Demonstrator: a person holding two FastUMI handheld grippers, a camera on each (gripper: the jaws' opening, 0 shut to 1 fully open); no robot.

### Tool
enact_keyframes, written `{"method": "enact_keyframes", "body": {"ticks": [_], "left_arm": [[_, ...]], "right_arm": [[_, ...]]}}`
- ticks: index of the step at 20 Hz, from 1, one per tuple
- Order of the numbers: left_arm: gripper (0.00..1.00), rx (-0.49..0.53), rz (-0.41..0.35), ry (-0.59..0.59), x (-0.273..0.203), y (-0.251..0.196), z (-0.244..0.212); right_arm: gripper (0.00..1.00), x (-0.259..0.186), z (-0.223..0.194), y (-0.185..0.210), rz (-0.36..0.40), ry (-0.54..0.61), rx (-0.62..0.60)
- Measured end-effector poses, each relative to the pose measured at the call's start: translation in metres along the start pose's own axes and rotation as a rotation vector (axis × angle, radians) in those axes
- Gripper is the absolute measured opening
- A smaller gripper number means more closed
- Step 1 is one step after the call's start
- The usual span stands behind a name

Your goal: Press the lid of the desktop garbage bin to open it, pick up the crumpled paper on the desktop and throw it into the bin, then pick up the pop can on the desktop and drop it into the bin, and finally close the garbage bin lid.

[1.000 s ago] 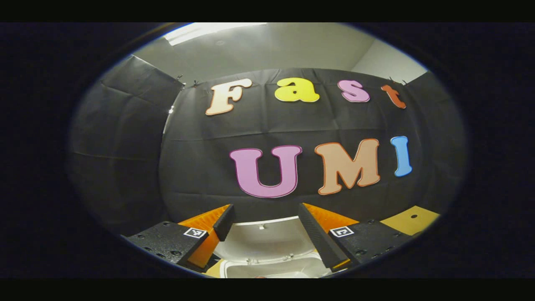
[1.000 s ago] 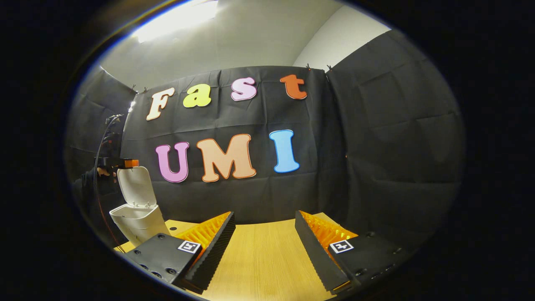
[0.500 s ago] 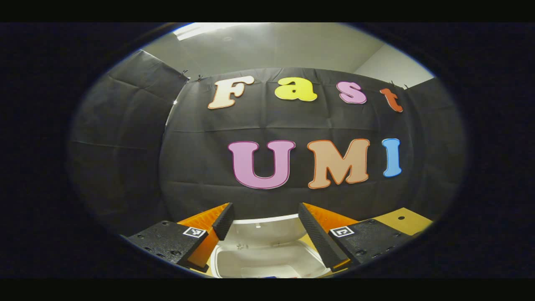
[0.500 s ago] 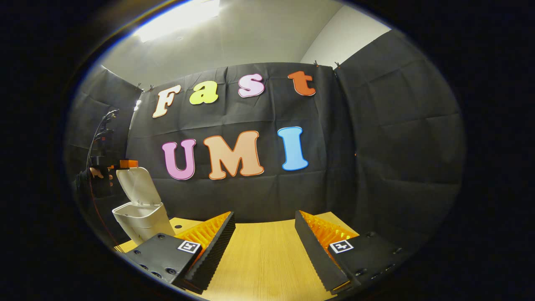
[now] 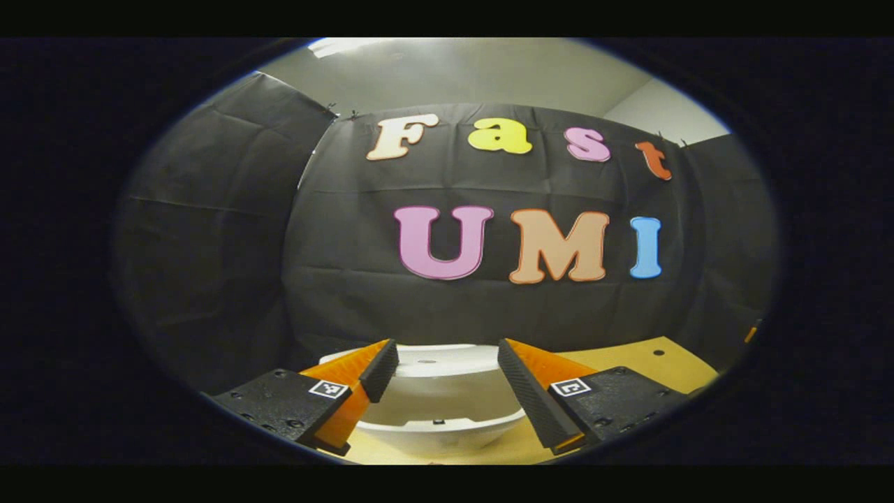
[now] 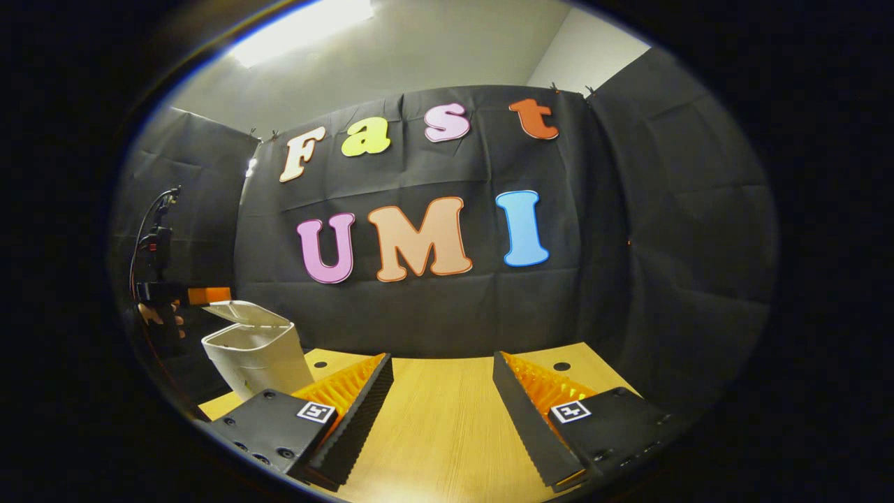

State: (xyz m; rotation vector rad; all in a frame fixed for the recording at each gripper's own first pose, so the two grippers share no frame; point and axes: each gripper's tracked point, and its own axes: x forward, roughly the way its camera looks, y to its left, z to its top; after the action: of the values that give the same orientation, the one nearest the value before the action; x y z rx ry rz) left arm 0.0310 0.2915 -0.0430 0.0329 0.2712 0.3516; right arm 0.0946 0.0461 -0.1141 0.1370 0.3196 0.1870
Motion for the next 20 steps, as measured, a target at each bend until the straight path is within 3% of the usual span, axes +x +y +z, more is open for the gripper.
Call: {"method": "enact_keyframes", "body": {"ticks": [6,8,9,12,15,20], "left_arm": [[0.90,-0.040,0.036,0.201,-0.004,0.004,-0.076],[0.94,0.011,0.028,0.181,0.010,0.002,-0.073],[0.89,0.046,0.030,0.236,0.006,0.003,-0.086],[0.95,0.033,0.051,0.224,0.001,0.003,-0.080],[0.92,0.013,0.033,0.196,0.002,0.003,-0.080],[0.91,0.066,0.033,0.178,0.008,0.008,-0.067]], "right_arm": [[0.96,0.008,-0.011,0.000,0.022,0.031,-0.013],[0.96,0.012,-0.013,-0.004,0.017,0.037,-0.011],[0.96,0.014,-0.016,-0.005,0.017,0.042,-0.007],[0.96,0.022,-0.027,-0.009,0.015,0.057,0.018],[0.96,0.030,-0.038,-0.002,0.038,0.083,0.066],[0.94,0.027,-0.009,-0.018,0.024,0.022,0.054]]}}
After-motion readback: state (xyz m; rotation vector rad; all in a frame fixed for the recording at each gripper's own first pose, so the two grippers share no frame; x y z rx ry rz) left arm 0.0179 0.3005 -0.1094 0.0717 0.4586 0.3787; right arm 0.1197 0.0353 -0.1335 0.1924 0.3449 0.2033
